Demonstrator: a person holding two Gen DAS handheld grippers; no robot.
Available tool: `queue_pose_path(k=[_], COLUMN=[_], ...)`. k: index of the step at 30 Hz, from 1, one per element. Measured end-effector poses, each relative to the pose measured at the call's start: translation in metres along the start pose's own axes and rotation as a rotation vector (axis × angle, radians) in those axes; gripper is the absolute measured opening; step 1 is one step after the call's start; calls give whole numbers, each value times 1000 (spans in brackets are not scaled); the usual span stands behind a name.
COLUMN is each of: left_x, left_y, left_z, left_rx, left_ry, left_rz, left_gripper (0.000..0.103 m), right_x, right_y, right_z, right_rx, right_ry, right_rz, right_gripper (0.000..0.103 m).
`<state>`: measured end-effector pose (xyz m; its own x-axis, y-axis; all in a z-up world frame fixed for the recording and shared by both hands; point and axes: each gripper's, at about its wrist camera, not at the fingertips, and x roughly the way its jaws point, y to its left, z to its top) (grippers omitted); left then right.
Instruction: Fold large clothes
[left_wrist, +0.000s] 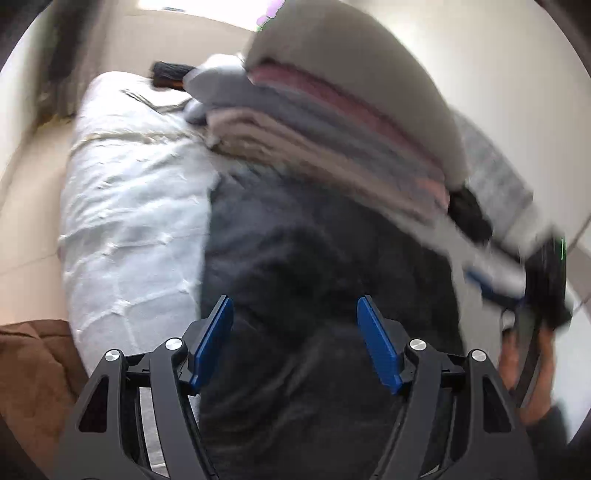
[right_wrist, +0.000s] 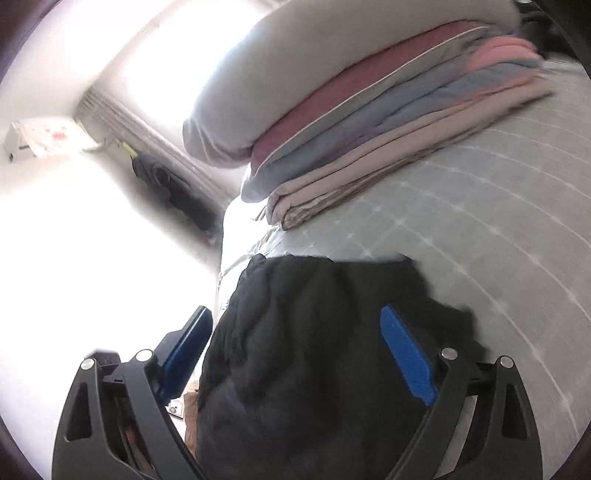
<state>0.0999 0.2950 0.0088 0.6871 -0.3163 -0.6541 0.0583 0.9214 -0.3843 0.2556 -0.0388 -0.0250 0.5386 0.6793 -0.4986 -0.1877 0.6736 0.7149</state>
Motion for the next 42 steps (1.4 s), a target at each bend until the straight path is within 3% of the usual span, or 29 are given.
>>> queue_pose_path(k=[2, 3, 5, 6, 8, 12, 15, 18, 21, 23, 24, 28, 33, 34, 36, 37, 39, 41, 42], left_x=[7, 13, 22, 22, 22, 14, -8, -33, -34, -23, -18, -11, -49, -51, -37, -29, -31, -45, -53], left_y=[-2, -3, -7, -8, -12, -9, -9, -20, -25, -20, -19, -7, 14, 19, 34, 42, 58, 70, 79], left_z=[-16, -21, -24, -26, -26, -28, -27, -33, -44, -56, -59, -68, -59, -59, -66, -69, -68, -61, -55], left_rx=[30, 53, 90, 98, 111, 111, 96, 114, 121, 114, 115, 114, 12, 10, -19, -41, -104, -132, -166], left_ry=[42, 59, 75, 73, 84, 102, 78, 62, 113, 170, 182, 199, 137, 143, 216, 245, 234, 164, 122], left_rz=[15, 38, 5, -14, 2, 51, 24, -31, -26, 1, 4, 39, 17, 25, 73, 68, 67, 89, 67], left_gripper=[66, 66, 66, 66, 66, 66, 66, 66, 66, 67, 67, 67, 67, 67, 67, 68, 68, 68, 68], right_x=[34, 30, 54, 60, 50, 36, -19, -60, -78, -31, -15, -6, -61, -56, -39, -40, -53, -79, -87], right_y=[-4, 8, -34, -53, -62, -46, 27, 71, 71, 46, 36, 48, 78, 72, 53, 43, 42, 43, 39], right_z=[0, -19, -39, -52, -52, -41, -48, -91, -145, -169, -171, -162, -177, -189, -202, -200, -188, -168, -159], right_rx=[17, 42, 110, 130, 175, 194, 31, -157, -242, -202, -174, -197, -271, -272, -234, -181, -119, -82, -54], right_ry=[7, 10, 38, 14, -29, 13, -26, -8, 69, 246, 269, 299, 178, 224, 350, 358, 310, 198, 163], right_rz=[-34, -67, -92, -64, -39, -39, -17, -85, -223, -299, -270, -334, -330, -361, -338, -298, -232, -129, -114], right_gripper=[89, 89, 86, 85, 80, 82, 86, 89, 91, 94, 96, 96, 96, 96, 96, 96, 96, 96, 96])
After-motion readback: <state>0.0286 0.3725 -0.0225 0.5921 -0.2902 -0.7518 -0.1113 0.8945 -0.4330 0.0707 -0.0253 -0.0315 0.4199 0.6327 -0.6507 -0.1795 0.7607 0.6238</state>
